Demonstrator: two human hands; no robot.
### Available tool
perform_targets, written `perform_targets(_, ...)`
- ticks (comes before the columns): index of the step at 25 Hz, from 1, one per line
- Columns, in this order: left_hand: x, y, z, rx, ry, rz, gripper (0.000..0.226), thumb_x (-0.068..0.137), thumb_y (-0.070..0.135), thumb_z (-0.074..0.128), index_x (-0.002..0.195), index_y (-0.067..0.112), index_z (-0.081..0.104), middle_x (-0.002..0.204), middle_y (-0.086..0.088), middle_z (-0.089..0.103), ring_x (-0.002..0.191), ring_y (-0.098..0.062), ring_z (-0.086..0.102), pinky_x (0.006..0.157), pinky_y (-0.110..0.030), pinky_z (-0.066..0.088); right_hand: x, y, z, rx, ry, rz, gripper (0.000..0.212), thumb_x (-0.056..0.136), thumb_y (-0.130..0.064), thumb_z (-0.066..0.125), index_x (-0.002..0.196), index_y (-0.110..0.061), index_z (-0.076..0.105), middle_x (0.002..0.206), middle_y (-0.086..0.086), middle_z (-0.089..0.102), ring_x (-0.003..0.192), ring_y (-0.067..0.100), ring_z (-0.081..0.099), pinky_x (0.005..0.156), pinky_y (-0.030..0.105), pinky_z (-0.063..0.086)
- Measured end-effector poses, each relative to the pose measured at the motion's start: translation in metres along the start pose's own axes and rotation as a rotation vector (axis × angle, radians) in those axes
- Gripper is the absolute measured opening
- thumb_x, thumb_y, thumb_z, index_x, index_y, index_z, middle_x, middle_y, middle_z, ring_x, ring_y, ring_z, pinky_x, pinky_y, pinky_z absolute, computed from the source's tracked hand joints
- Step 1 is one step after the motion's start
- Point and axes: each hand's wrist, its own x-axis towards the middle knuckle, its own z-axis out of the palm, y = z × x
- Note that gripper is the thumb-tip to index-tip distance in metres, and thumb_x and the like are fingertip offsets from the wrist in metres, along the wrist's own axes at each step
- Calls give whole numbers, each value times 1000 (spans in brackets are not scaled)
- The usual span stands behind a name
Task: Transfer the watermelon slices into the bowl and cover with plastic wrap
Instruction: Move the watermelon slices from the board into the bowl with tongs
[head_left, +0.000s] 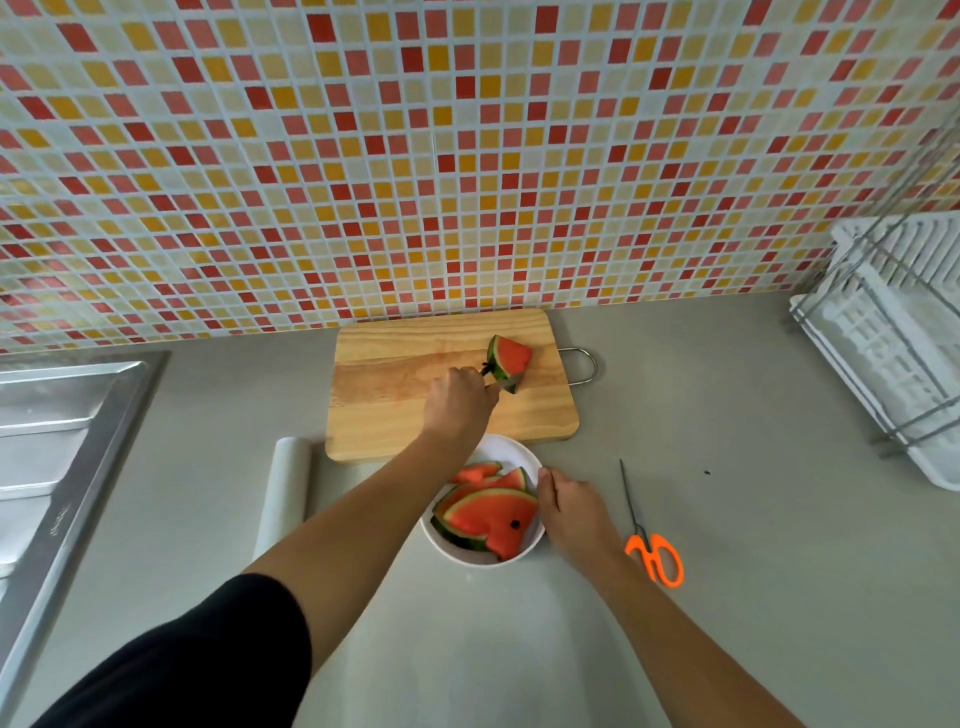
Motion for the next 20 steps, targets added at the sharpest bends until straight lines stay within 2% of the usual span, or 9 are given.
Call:
perform_targets(6, -1, -32, -7, 46, 31, -53, 41, 94, 37, 50, 92, -2, 61, 90, -18, 64, 84, -36, 63, 59, -34, 37, 0, 0, -2, 4, -3, -34, 35, 97, -22, 35, 79, -1, 57, 76, 26, 65, 73, 39, 58, 61, 39, 35)
perform_targets(11, 1, -47, -3, -39, 37, -42, 44, 93, 42, 51, 88, -1, 57, 86, -19, 60, 79, -38, 60, 58, -35, 36, 1, 0, -1, 16, -17, -34, 35, 97, -22, 35, 77, -1, 56, 72, 25, 63, 70, 38, 58, 57, 33, 28)
perform_targets(14, 9, -46, 3, -76, 53, -14, 44, 92, 42, 52, 90, -2, 56, 88, -20, 61, 80, -38, 60, 58, -35, 37, 2, 0, 0, 3, -17, -21, 32, 97, -22, 36, 71, -8, 49, 70, 24, 63, 68, 37, 57, 56, 31, 26)
perform_targets(17, 15, -45, 6, -88, 50, 4, 42, 93, 39, 52, 97, -3, 56, 93, -21, 61, 84, -40, 60, 59, -35, 38, 2, 0, -1, 7, -22, -12, 31, 97, -23, 35, 69, -13, 42, 68, 22, 62, 64, 34, 55, 57, 30, 25)
perform_targets(20, 16, -52, 7, -119, 73, 30, 43, 92, 38, 53, 91, -4, 58, 88, -22, 61, 79, -41, 59, 59, -35, 38, 2, -1, -2, 9, -29, -11, 31, 98, -23, 34, 69, -13, 42, 64, 18, 58, 61, 31, 52, 56, 30, 25)
